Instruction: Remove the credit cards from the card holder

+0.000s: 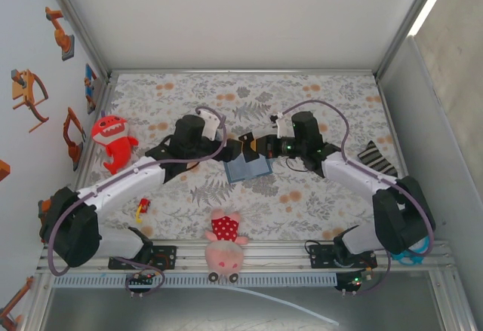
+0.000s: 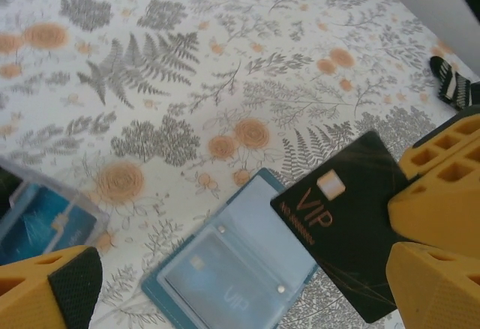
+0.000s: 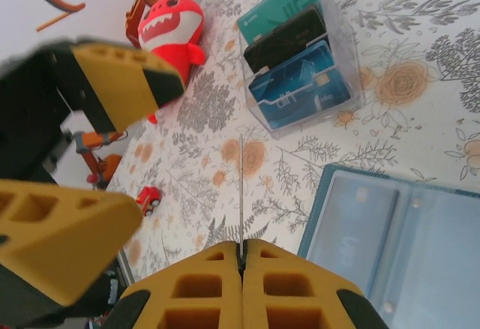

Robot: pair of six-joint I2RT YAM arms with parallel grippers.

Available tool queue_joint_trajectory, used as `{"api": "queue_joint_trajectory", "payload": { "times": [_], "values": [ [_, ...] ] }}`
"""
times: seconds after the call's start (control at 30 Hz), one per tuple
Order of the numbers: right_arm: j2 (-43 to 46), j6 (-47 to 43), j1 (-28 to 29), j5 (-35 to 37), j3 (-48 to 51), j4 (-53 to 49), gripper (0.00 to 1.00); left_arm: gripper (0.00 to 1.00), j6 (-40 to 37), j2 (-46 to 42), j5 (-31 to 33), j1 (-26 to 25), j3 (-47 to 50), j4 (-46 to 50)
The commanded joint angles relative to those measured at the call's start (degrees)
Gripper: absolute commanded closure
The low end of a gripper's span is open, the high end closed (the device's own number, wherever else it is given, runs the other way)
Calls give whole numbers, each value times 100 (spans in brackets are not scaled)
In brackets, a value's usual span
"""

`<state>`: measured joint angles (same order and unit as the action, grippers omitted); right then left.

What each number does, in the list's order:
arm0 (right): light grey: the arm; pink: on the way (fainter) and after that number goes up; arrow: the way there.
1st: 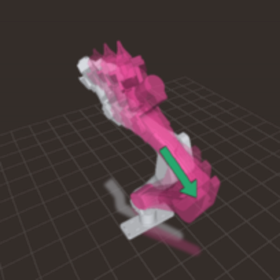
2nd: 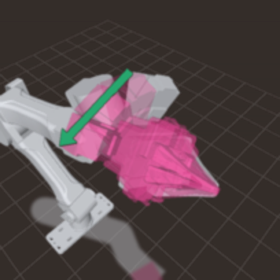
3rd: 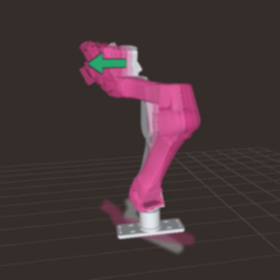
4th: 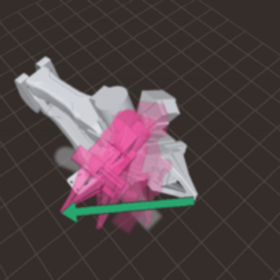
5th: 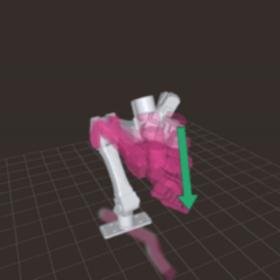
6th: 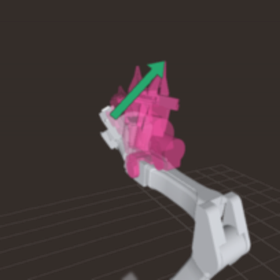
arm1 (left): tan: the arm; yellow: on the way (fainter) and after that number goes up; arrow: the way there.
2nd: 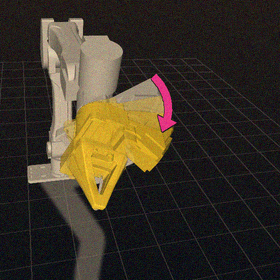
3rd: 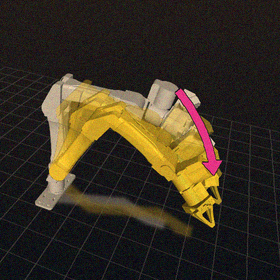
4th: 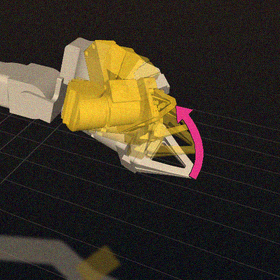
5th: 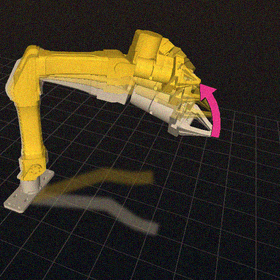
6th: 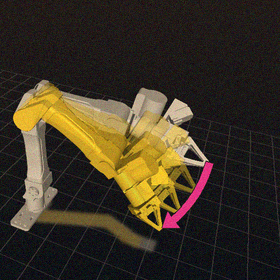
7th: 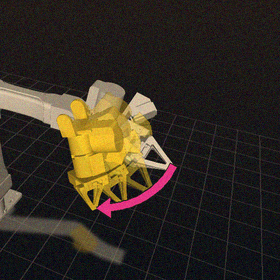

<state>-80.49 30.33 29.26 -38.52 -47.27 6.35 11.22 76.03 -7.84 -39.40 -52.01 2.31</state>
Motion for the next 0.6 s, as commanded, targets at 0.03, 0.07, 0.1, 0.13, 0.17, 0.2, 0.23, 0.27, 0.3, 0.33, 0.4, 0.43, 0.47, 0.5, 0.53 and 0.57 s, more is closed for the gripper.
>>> {"api": "queue_joint_trajectory", "payload": {
  "times": [0.03, 0.07, 0.1, 0.13, 0.17, 0.2, 0.23, 0.27, 0.3, 0.33, 0.4, 0.43, 0.47, 0.5, 0.53, 0.57],
  "values": [
    [285, -1449, 217, -147, -649, -1443, 100, 1, -1440, -42, -1399, 463, -637, 919],
    [312, -1664, 250, -145, -738, -1661, 100, 4, -1584, 20, -1703, 577, -731, 1030],
    [340, -1832, 272, -154, -800, -1822, 100, 6, -1708, 83, -1886, 642, -828, 1137],
    [360, -1996, 294, -171, -869, -1980, 100, 8, -1880, 148, -2049, 685, -935, 1304],
    [397, -2157, 325, -187, -923, -2120, 100, 9, -2087, 207, -2175, 696, -1047, 1513],
    [421, -2258, 341, -201, -951, -2202, 100, 9, -2236, 269, -2292, 695, -1143, 1663],
    [457, -2417, 359, -246, -1008, -2314, 100, 9, -2388, 327, -2431, 697, -1209, 1792],
    [478, -2555, 369, -296, -1052, -2438, 100, 10, -2514, 367, -2591, 697, -1255, 1878],
    [494, -2662, 379, -347, -1096, -2542, 100, 12, -2630, 411, -2728, 697, -1298, 1960],
    [505, -2793, 387, -402, -1146, -2643, 100, 14, -2713, 453, -2887, 697, -1350, 2041],
    [484, -3005, 394, -439, -1245, -2835, 100, 19, -2882, 547, -3217, 688, -1474, 2242],
    [478, -3094, 401, -461, -1294, -2934, 100, 20, -2982, 585, -3367, 680, -1537, 2357],
    [461, -3170, 394, -463, -1336, -2997, 100, 22, -3076, 613, -3450, 671, -1562, 2449],
    [447, -3242, 397, -462, -1383, -3073, 100, 23, -3178, 632, -3521, 658, -1583, 2545],
    [423, -3324, 406, -479, -1430, -3156, 100, 23, -3277, 659, -3552, 638, -1601, 2631],
    [397, -3372, 401, -496, -1474, -3212, 100, 24, -3365, 687, -3565, 612, -1610, 2692]
  ]
}}
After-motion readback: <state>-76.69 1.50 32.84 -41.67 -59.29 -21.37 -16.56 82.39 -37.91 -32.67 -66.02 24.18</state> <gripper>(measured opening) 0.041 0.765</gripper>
